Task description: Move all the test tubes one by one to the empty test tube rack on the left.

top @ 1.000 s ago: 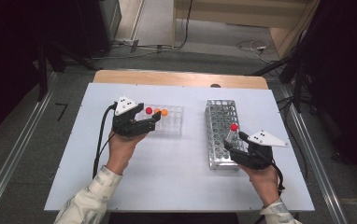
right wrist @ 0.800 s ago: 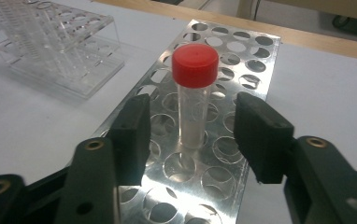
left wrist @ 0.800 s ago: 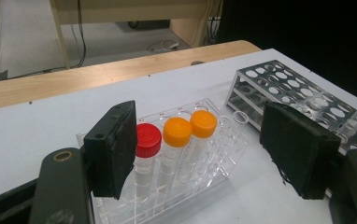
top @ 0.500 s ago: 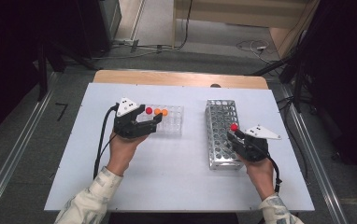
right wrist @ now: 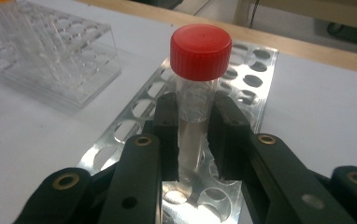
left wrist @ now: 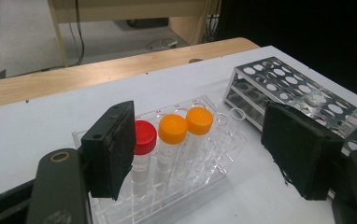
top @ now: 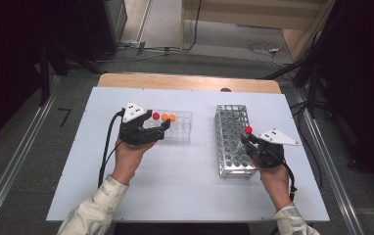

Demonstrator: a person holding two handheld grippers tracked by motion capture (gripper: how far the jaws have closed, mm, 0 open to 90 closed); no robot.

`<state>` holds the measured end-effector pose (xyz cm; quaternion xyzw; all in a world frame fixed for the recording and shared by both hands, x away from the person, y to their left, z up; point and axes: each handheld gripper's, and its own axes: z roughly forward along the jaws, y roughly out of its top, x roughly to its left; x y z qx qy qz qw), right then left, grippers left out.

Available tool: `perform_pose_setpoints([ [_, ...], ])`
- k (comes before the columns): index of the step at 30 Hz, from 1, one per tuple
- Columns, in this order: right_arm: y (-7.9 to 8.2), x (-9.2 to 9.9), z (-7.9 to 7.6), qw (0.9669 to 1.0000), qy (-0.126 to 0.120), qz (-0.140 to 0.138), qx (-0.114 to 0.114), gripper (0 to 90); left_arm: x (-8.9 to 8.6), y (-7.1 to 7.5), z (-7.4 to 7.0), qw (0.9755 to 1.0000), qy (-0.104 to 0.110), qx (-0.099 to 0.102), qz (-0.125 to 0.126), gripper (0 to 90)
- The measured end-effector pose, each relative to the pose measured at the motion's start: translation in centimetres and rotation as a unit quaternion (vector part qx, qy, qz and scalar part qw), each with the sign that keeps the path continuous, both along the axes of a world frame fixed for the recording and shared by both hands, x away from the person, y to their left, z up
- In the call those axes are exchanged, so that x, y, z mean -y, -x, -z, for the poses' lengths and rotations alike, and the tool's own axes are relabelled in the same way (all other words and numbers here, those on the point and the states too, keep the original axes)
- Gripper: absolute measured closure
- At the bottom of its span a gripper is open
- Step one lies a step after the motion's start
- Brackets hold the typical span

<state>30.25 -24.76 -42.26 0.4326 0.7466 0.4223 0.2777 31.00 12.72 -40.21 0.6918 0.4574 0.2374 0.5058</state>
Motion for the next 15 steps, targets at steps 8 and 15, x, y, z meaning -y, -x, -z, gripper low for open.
perform_pose_setpoints([
  [8,0.9,0.3,-3.4,0.9993,-0.017,0.000,0.034,71.5,-0.1,0.1,-0.1,1.0000,0.000,0.000,0.001,26.8],
  [15,1.5,-1.6,-4.2,0.9987,-0.016,-0.033,0.034,71.5,0.1,0.2,-0.1,1.0000,-0.001,0.002,0.003,26.9],
])
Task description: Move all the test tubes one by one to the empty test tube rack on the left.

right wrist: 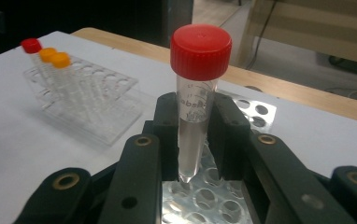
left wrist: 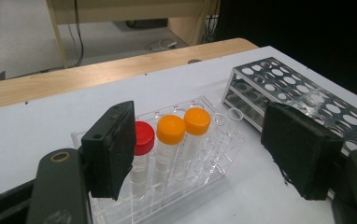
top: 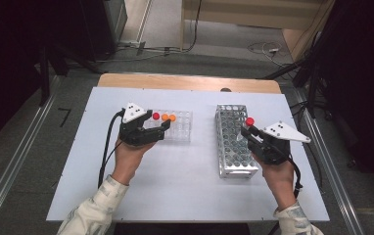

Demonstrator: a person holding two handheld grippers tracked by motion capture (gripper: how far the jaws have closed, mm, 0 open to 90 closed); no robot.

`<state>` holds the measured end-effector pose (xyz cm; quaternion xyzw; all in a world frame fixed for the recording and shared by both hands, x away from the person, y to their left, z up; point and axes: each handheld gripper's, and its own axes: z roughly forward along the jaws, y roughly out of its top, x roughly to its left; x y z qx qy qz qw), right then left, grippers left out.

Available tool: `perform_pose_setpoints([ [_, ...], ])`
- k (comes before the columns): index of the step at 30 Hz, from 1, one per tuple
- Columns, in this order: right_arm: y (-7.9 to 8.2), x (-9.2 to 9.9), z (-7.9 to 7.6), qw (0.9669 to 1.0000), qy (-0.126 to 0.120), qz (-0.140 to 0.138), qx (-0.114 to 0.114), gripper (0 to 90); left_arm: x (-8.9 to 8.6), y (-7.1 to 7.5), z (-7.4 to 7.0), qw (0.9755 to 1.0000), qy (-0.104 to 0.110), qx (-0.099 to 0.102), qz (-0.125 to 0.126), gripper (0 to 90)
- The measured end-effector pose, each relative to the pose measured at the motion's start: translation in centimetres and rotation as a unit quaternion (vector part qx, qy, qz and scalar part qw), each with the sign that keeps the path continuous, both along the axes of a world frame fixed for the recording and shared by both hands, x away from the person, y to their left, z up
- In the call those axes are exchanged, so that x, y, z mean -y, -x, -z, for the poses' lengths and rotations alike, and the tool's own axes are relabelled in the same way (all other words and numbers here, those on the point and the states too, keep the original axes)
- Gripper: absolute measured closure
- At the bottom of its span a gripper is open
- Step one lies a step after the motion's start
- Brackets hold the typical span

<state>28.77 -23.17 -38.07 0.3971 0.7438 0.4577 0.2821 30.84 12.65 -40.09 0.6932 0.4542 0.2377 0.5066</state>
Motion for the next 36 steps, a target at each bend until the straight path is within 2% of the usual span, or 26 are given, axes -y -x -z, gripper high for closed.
perform_pose_setpoints([
  [12,-0.4,-5.7,0.8,0.9972,0.010,-0.071,-0.020,71.5,0.3,0.4,-0.1,1.0000,-0.005,0.002,0.008,26.9],
  [22,-1.6,-10.0,3.1,0.9913,0.028,-0.110,-0.067,71.5,1.4,1.0,0.0,0.9995,-0.008,0.004,0.030,27.3],
  [28,-2.3,-12.0,3.7,0.9894,0.030,-0.117,-0.080,71.5,2.2,1.4,0.0,0.9987,-0.009,0.004,0.051,28.8],
  [32,-2.7,-13.1,4.0,0.9877,0.028,-0.125,-0.090,71.5,2.9,1.6,0.4,0.9976,-0.013,0.002,0.068,33.8],
  [36,-2.4,-14.1,4.1,0.9861,0.027,-0.137,-0.091,71.5,3.1,1.7,0.6,0.9967,-0.011,0.003,0.080,46.4],
])
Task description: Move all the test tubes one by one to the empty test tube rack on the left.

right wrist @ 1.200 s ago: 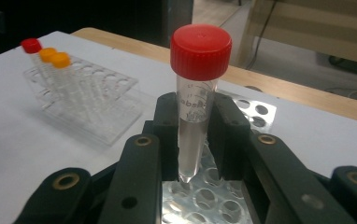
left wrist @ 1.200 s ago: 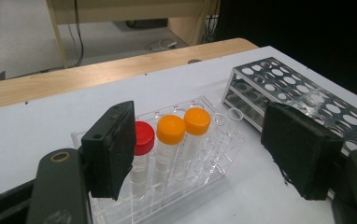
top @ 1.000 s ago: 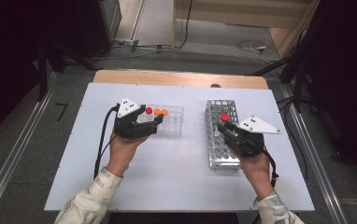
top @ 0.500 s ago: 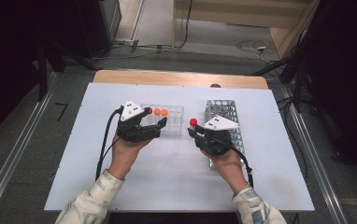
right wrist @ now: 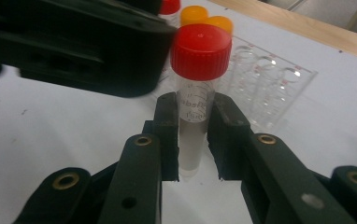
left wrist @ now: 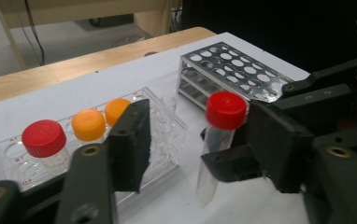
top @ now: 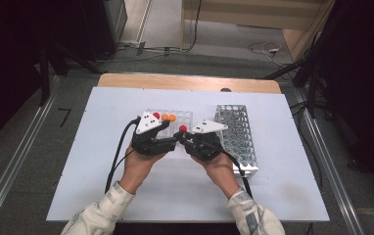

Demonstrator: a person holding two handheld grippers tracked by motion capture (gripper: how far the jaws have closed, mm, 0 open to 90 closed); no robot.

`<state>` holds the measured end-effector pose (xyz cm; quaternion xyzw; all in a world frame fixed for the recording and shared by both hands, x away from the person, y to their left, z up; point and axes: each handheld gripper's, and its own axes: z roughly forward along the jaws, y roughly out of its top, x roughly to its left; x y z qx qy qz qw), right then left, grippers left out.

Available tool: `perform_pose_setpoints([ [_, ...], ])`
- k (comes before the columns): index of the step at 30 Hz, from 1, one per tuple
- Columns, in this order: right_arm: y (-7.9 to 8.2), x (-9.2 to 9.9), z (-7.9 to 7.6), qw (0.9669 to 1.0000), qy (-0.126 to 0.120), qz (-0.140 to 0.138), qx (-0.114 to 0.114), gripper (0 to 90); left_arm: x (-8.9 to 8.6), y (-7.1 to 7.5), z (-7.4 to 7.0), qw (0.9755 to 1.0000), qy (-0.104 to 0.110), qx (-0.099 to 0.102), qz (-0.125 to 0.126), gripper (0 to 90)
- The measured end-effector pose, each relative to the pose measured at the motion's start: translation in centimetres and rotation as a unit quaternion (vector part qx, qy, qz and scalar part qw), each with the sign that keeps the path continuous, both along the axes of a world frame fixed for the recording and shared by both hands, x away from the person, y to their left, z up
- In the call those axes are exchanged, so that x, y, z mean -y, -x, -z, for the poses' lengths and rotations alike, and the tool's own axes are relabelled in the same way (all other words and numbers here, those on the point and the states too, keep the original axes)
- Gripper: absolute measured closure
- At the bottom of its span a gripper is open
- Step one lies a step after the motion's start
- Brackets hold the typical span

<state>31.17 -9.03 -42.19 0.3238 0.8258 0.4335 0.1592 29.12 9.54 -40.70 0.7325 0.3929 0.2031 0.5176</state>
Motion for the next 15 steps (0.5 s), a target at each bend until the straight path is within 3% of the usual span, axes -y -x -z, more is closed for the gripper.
perform_pose_setpoints([
  [9,0.5,-1.4,0.0,0.9998,-0.001,-0.019,0.000,71.5,0.0,0.0,0.2,0.9999,0.002,-0.003,0.012,67.6],
  [15,0.5,-1.5,-0.1,0.9998,-0.004,-0.019,0.001,71.4,-0.1,0.0,0.2,0.9999,0.003,-0.004,0.013,69.5],
])
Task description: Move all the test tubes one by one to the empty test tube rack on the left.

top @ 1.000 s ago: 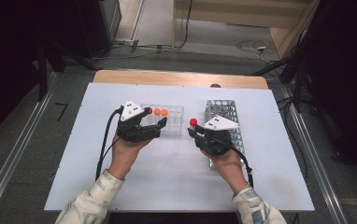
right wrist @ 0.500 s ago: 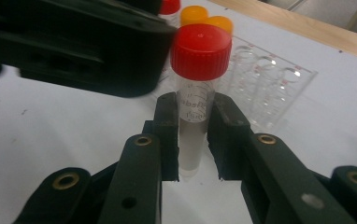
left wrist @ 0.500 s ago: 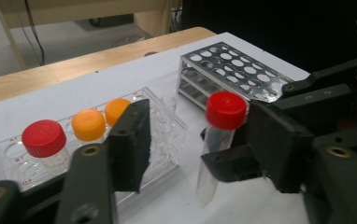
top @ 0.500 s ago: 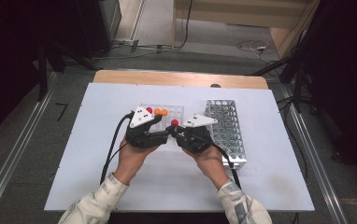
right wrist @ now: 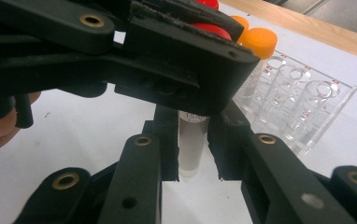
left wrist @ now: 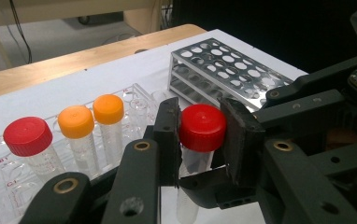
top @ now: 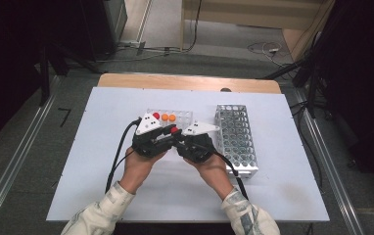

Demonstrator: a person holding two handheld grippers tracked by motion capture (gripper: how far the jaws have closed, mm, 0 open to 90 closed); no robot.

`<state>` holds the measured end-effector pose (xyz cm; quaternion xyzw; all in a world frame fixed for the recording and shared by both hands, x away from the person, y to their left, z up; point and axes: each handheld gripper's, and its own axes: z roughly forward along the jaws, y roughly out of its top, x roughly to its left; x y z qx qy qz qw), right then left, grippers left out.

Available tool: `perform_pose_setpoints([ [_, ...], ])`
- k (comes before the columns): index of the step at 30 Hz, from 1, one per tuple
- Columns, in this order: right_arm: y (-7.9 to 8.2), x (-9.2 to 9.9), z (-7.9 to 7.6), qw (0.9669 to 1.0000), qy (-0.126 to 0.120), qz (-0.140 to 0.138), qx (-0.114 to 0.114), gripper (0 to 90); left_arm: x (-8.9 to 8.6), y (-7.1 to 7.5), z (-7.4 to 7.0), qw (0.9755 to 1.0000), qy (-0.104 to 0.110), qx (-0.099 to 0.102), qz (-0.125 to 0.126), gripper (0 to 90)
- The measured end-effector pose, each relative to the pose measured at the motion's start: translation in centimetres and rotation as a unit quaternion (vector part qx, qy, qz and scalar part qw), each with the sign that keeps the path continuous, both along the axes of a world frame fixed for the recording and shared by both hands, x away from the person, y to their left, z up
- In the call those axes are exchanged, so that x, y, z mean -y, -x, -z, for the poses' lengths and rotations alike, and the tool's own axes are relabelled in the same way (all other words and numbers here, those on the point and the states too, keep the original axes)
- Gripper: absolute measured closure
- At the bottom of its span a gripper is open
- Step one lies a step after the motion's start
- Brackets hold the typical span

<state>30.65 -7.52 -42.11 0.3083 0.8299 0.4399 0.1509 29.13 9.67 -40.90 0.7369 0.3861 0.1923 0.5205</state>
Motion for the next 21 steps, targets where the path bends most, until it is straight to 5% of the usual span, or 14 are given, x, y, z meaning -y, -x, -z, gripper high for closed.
perform_pose_setpoints([
  [11,0.9,1.8,-0.7,0.9999,-0.004,-0.015,0.003,42.1,-1.1,0.0,-0.5,0.9999,0.007,0.003,-0.012,69.9],
  [21,1.8,6.7,-0.6,0.9998,-0.007,0.014,0.010,35.6,-2.6,-0.2,-1.1,0.9993,0.015,0.006,-0.033,69.9],
])
